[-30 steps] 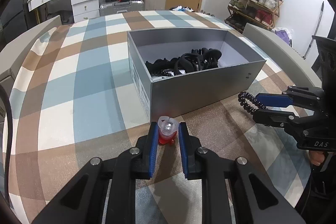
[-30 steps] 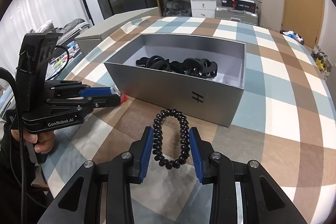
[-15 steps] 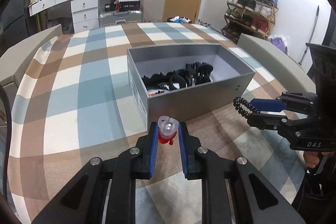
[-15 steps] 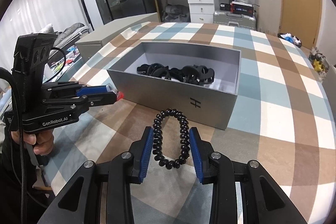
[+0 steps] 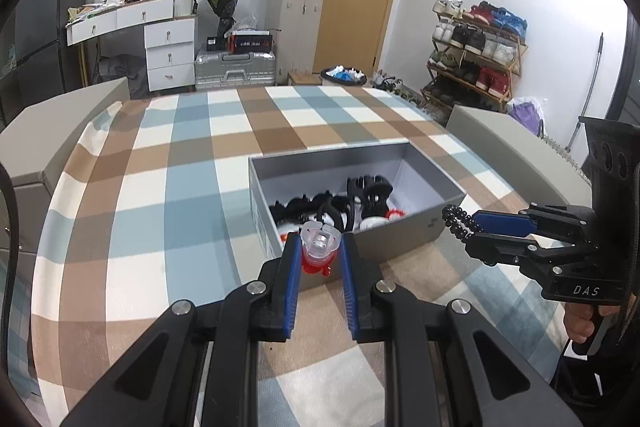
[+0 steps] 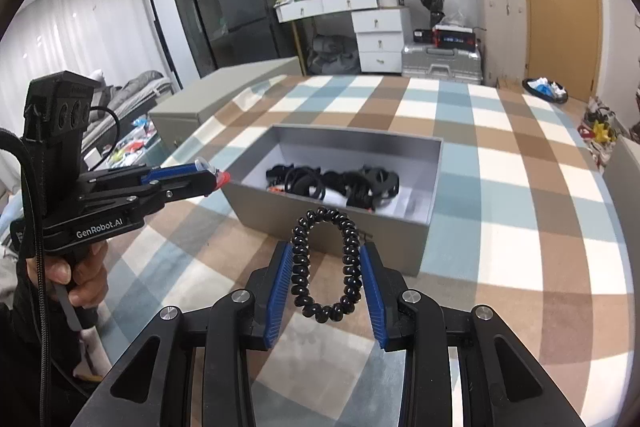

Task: Organize jewelry
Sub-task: 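Carry the bracelet and clear-red cup over the grey box with both grippers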

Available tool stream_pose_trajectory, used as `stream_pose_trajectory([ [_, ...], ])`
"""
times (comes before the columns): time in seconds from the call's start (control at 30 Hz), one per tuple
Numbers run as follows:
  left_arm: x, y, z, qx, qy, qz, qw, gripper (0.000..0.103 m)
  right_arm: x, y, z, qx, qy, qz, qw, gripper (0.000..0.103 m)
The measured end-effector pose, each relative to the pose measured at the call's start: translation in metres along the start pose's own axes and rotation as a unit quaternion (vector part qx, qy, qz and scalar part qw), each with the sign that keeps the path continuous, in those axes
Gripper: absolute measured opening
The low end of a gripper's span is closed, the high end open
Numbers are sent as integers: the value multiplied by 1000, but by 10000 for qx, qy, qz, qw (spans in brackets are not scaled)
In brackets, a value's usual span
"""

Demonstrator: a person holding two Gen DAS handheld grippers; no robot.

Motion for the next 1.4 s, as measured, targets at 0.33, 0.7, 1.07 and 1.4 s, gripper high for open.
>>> stream_pose_trajectory([
  [0.33, -2, 15, -7, 131, 58, 32, 9999, 14, 11, 20, 7, 331, -97, -164, 9993, 34],
  [0.7, -6, 26, -16, 179, 89, 154, 9997, 14, 29, 39, 4, 506, -233, -481, 9973, 34],
  [1.07, -7, 35, -24, 205, 92, 181, 9996, 14, 41, 48, -7, 545, -349, -621, 9960, 34],
  [1.4, -8, 38, -37, 124, 92, 182, 9997, 14, 43, 51, -19, 481, -298, -631, 9964, 34],
])
Point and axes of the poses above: each gripper's, at about its wrist camera, not at the fingertips, and z roughly against the way its jaws point, x to its right, y to its top, the point moved 4 cm from there along -z, roughly the way its jaws point, and after that the axes turned 7 degrees about -y, right-handed, at the moved point
